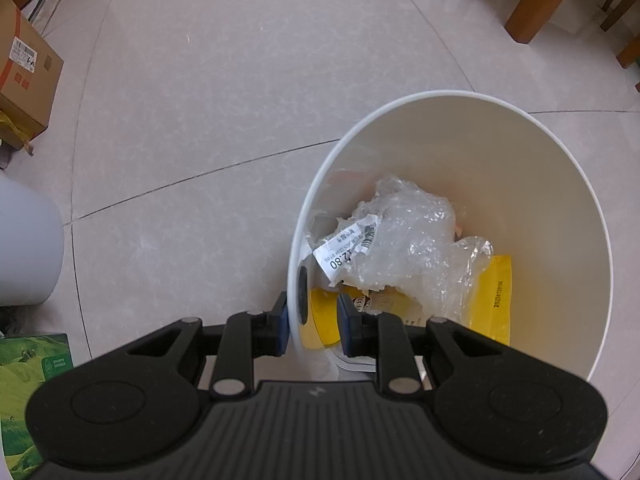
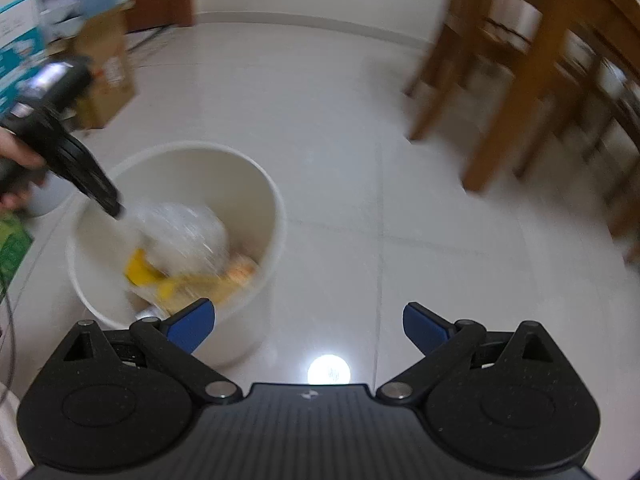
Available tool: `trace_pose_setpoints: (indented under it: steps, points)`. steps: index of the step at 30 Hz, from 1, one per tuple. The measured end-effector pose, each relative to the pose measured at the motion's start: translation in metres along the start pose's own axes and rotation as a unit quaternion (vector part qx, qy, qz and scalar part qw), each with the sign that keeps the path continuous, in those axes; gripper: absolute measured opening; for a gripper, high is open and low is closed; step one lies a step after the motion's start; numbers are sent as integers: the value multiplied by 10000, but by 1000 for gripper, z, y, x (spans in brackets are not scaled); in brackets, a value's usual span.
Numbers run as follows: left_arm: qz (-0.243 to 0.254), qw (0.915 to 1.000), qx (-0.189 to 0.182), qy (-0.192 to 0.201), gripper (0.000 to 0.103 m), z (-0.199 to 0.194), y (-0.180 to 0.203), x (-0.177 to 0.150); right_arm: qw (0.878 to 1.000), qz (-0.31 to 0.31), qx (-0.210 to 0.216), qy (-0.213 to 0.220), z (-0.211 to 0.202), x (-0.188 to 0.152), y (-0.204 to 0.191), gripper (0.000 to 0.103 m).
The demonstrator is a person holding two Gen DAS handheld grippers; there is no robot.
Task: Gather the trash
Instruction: 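Move the right tool down and grasp the small clear plastic cup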
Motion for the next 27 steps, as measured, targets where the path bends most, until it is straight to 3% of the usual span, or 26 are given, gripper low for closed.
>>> trace_pose_setpoints:
  steps: [7, 13, 18, 27]
  points:
    - [-35, 10000, -27, -4, 21, 0, -2, -1, 9913, 796, -941, -465, 18, -127, 61, 102]
    - [17, 10000, 16, -32, 21, 1, -1, 0, 9630, 1691, -1645, -1303, 46, -234, 107, 100]
    - [3, 10000, -24, -17, 21, 1, -2, -1, 9540, 1878, -1730, -1571, 60, -275, 119, 93]
    - [50, 10000, 20, -9, 21, 1, 0, -2, 9344, 2497, -1730, -1862, 90, -315, 136, 81]
Point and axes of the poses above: each gripper's, at about its wrist camera, not at the fingertips, and z roughly the way its jaws point, y to its right, x to its top, the point moved 8 cm from there along z, roughly the way its jaws point, and after that the axes turned 15 degrees about y, right-handed, at the moved point
